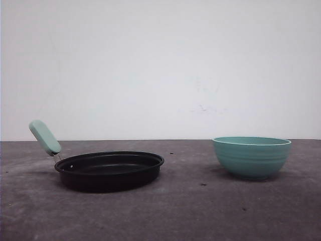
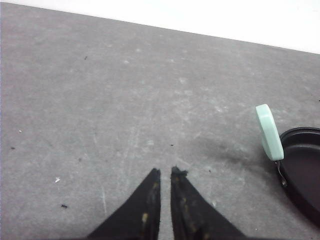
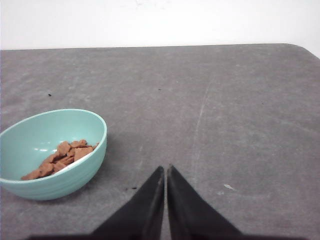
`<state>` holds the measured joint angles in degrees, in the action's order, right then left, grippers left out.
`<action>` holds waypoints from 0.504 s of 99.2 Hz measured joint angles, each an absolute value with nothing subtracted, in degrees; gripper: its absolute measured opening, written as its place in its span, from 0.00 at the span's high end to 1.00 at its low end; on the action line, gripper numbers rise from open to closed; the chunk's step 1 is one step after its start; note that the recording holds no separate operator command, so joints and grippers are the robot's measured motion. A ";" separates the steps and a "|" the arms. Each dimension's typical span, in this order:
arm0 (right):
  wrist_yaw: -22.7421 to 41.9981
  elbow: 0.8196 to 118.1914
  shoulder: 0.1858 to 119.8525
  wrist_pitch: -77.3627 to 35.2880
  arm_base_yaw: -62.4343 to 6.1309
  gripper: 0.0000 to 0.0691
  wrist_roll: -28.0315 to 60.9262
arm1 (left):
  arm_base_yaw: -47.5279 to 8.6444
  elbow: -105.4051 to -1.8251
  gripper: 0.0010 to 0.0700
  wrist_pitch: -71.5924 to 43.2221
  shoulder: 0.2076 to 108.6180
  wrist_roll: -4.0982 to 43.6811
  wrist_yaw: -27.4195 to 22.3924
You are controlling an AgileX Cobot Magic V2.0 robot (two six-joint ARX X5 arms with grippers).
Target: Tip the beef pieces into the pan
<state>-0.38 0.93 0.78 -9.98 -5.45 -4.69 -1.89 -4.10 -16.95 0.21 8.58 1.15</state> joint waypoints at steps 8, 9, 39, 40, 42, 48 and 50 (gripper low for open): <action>-0.38 0.93 0.91 -9.98 -5.45 0.99 -3.84 | -1.89 -4.10 1.00 -16.93 0.21 8.58 1.15; -0.38 0.93 0.91 -9.98 -5.45 0.99 -3.79 | -1.89 -4.10 1.00 -16.93 0.21 8.58 1.15; -3.25 0.91 0.89 -3.36 -5.45 0.99 -7.84 | -1.89 -3.99 1.00 -16.21 0.21 15.90 -2.90; -3.60 0.91 0.89 -3.07 -5.45 0.99 -8.25 | -1.89 -3.99 1.00 -16.16 0.21 16.86 -3.51; -4.40 0.91 0.89 -2.52 -5.45 0.99 -9.17 | -1.89 -3.99 1.00 -16.08 0.21 18.96 -4.69; -6.50 0.91 0.89 -0.99 -5.45 0.99 -11.66 | -1.89 -3.99 1.00 -15.38 0.21 25.23 -7.35; -7.05 0.91 0.89 -0.38 -5.45 0.99 -12.62 | -1.89 -3.99 1.00 -14.94 0.21 27.00 -7.73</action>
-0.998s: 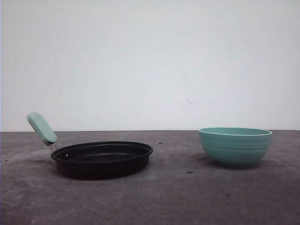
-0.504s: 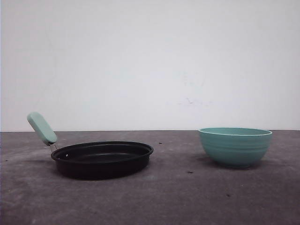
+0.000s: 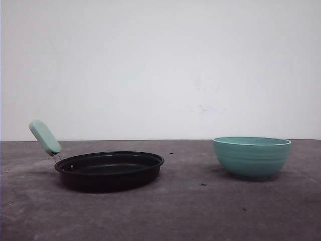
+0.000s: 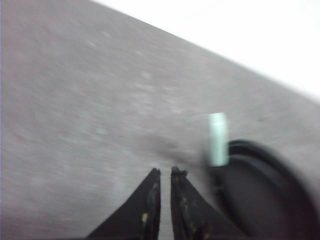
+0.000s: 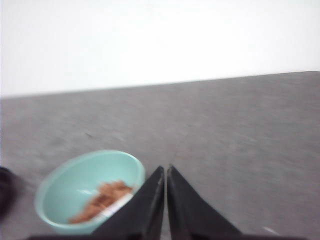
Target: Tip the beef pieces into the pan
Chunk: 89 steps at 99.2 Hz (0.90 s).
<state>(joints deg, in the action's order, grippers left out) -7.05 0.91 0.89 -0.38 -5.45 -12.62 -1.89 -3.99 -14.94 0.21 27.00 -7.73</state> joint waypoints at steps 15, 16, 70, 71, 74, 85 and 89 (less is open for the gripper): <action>-7.86 0.91 0.89 3.73 -5.45 0.99 -19.18 | -1.89 -3.99 1.00 -13.04 0.21 33.78 -9.74; -7.99 0.95 0.89 3.81 -5.45 0.99 -19.70 | -1.89 -3.99 1.00 -12.86 0.21 34.13 -10.17; -6.24 43.83 18.81 -21.02 -5.45 0.99 -16.05 | -1.89 -43.40 1.00 -24.10 26.89 29.58 -12.73; -6.24 45.28 19.88 -21.67 -5.45 0.99 -15.57 | -1.89 -44.42 1.00 -24.21 27.77 29.32 -13.06; -6.24 48.10 22.09 -22.90 -5.45 0.99 -14.76 | -1.89 -47.37 1.00 -24.58 30.17 28.58 -13.89; -6.85 58.04 29.78 -27.00 -5.45 0.99 -12.73 | -2.15 -58.35 1.00 -27.09 38.50 25.08 -15.09; -7.46 61.34 32.29 -28.25 -5.45 0.99 -12.29 | -2.46 -61.69 1.00 -28.27 40.86 23.94 -15.07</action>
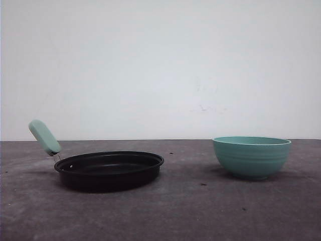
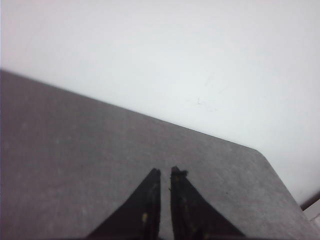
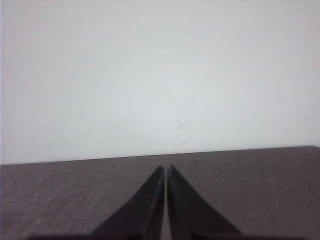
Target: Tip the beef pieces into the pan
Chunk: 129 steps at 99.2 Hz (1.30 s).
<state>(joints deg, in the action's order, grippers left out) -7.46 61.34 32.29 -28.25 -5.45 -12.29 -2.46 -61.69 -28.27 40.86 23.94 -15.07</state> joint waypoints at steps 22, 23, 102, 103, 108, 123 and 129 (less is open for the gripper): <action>-12.80 70.94 40.62 -32.75 -5.45 0.82 -11.75 | -4.62 -71.11 0.72 -31.27 46.37 21.63 -16.91; -13.04 71.02 40.80 -32.91 -5.45 0.78 -11.75 | -4.71 -71.11 0.67 -31.27 46.35 21.61 -16.91; -13.50 71.09 41.56 -42.15 -5.45 0.01 -11.77 | -5.91 -43.40 0.10 -23.22 48.82 32.05 -17.08; -13.50 71.09 41.56 -42.28 -5.45 0.01 -11.77 | -5.91 -42.50 0.10 -22.74 48.90 32.58 -17.17; -13.50 71.09 41.56 -43.13 -5.45 0.01 -11.75 | -5.91 -38.24 0.10 -19.79 49.63 35.03 -17.87; -13.47 71.09 41.56 -45.47 -5.45 0.01 -11.73 | -5.93 -30.50 0.10 -10.57 54.83 40.47 -19.64; -13.50 71.09 41.56 -46.04 -5.45 0.01 -11.70 | -6.20 -30.04 0.10 -7.73 58.02 41.74 -19.73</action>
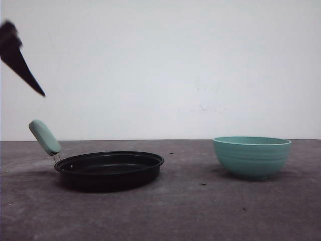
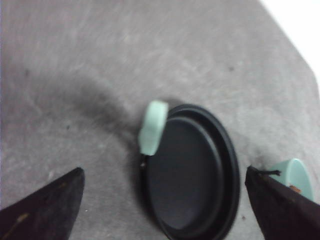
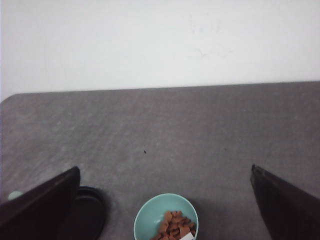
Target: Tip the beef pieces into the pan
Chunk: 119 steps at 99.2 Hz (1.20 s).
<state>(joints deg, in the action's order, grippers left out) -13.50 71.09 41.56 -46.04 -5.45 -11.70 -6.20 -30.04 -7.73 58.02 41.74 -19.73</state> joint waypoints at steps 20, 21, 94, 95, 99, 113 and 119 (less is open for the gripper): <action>-13.50 71.09 41.56 -47.35 -5.45 0.01 -11.64 | -6.87 -30.04 0.10 4.14 69.14 43.46 -23.77; -13.50 71.09 41.56 -47.42 -5.45 0.01 -11.62 | -6.92 -30.04 0.10 4.69 69.78 43.59 -23.99; -13.45 71.09 41.12 -51.86 -5.45 0.01 -10.85 | -9.54 -30.85 0.93 19.29 87.24 47.31 -24.77; -13.41 71.09 41.12 -51.86 -5.45 0.01 -10.81 | -9.54 -30.85 0.93 19.38 87.26 47.22 -24.77; -13.26 71.09 41.12 -51.94 -5.45 0.01 -10.63 | -9.54 -30.85 0.93 19.84 87.29 47.00 -24.69; -11.70 71.09 41.30 -53.78 -5.45 0.01 -9.93 | -9.50 -31.00 0.93 20.93 87.09 46.28 -25.02; -10.39 71.09 42.00 -55.57 -5.45 0.01 -9.23 | -9.56 -31.03 0.93 20.82 86.00 46.11 -25.80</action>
